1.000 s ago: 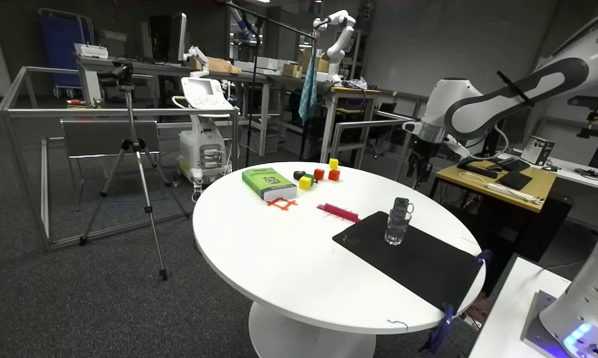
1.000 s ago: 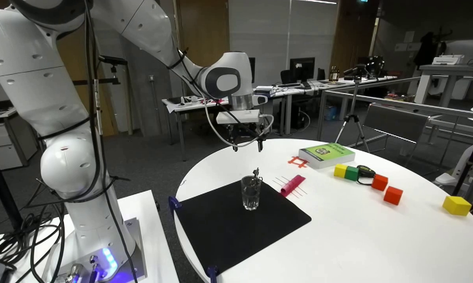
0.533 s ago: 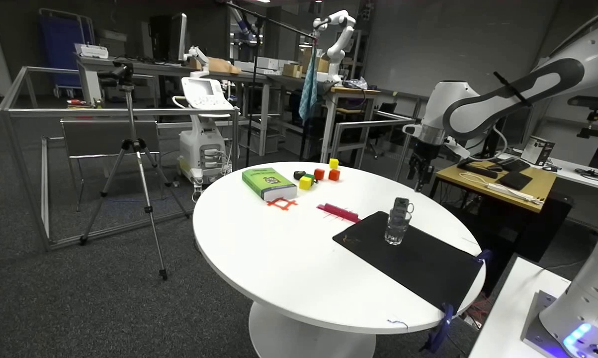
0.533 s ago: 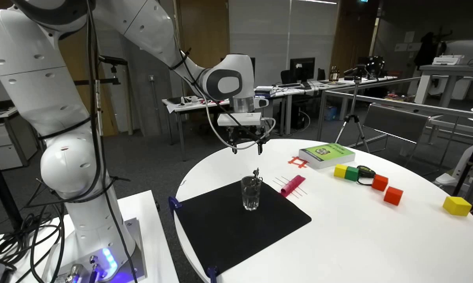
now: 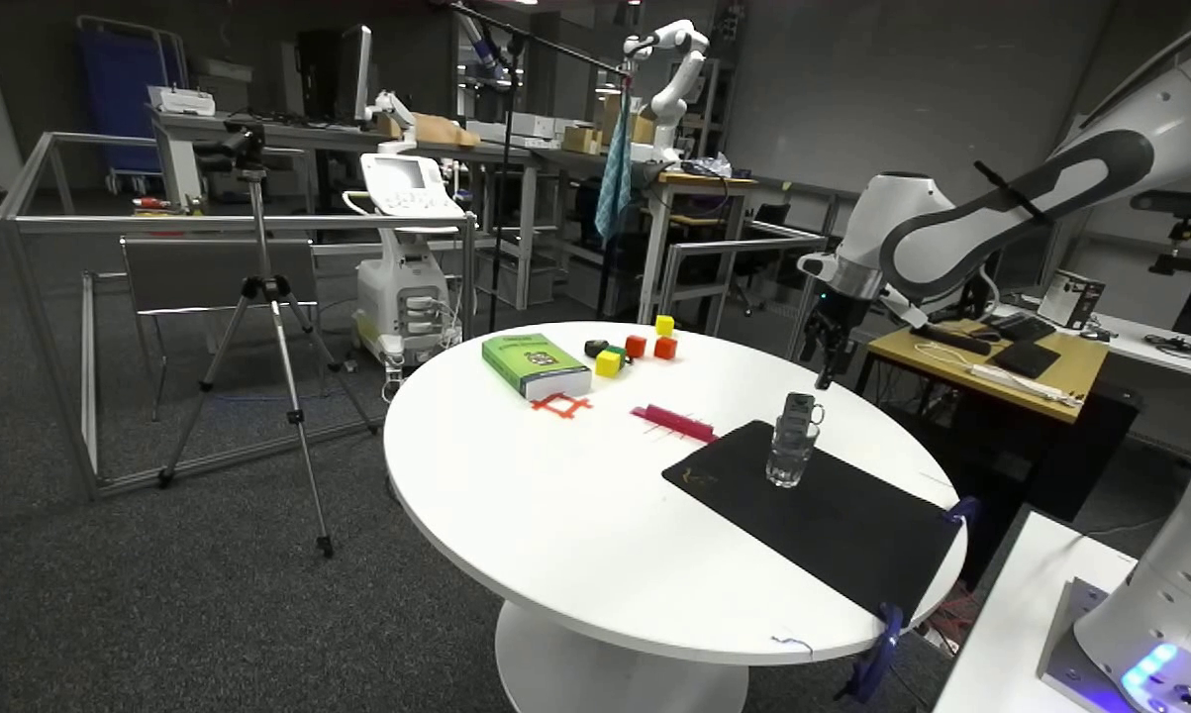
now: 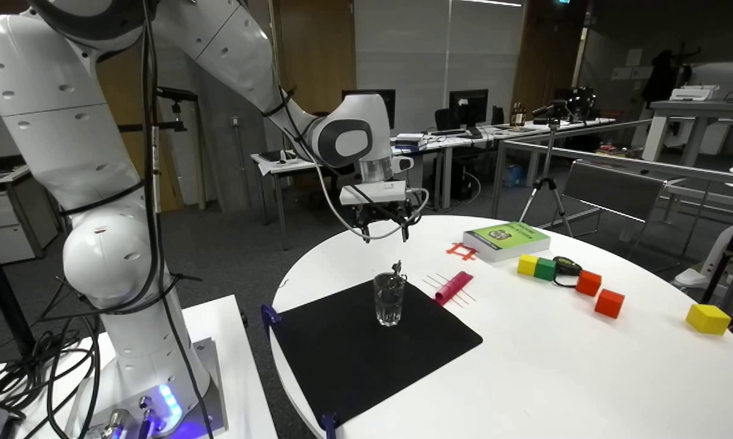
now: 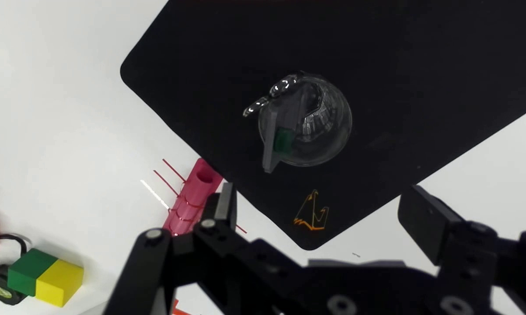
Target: Take the grey object out of the glass cup
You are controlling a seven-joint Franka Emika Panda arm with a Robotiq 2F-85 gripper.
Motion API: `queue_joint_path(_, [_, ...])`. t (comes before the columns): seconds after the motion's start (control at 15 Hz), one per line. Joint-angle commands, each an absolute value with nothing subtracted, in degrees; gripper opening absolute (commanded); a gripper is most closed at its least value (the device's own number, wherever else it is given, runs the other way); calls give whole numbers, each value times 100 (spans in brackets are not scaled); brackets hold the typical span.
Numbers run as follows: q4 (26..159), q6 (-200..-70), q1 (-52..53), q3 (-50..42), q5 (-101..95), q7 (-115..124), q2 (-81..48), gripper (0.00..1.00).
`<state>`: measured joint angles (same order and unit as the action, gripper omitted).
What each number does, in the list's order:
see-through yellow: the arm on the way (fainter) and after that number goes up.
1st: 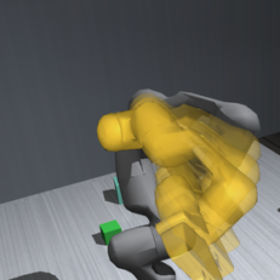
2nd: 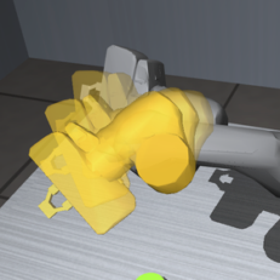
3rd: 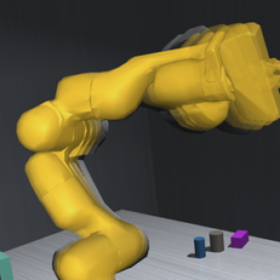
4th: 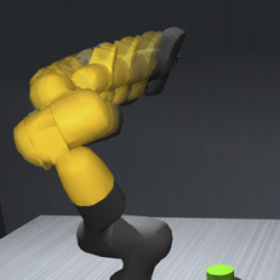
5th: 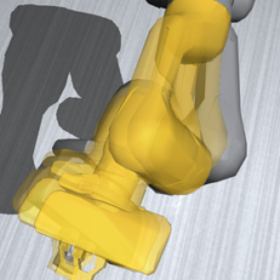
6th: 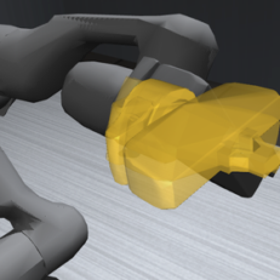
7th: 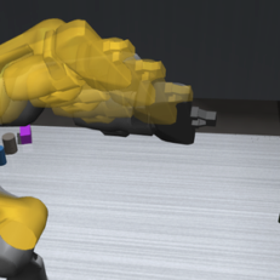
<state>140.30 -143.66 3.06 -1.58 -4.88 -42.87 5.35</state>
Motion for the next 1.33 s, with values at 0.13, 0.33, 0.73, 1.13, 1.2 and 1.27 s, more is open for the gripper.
queue_joint_path(0.13, [13876,-14664,190,-160,-633,-4412,52,100])
queue_joint_path(0.33, [13749,-14726,119,-159,-735,-4376,-198,100])
queue_joint_path(0.73, [13550,-14781,-12,-137,-930,-4328,-534,96])
queue_joint_path(1.13, [13513,-14777,-36,-114,-1109,-4285,-651,42])
queue_joint_path(1.2, [13524,-14766,-29,-108,-1142,-4286,-637,35])
queue_joint_path(1.27, [13546,-14767,-24,-105,-1186,-4278,-614,28])
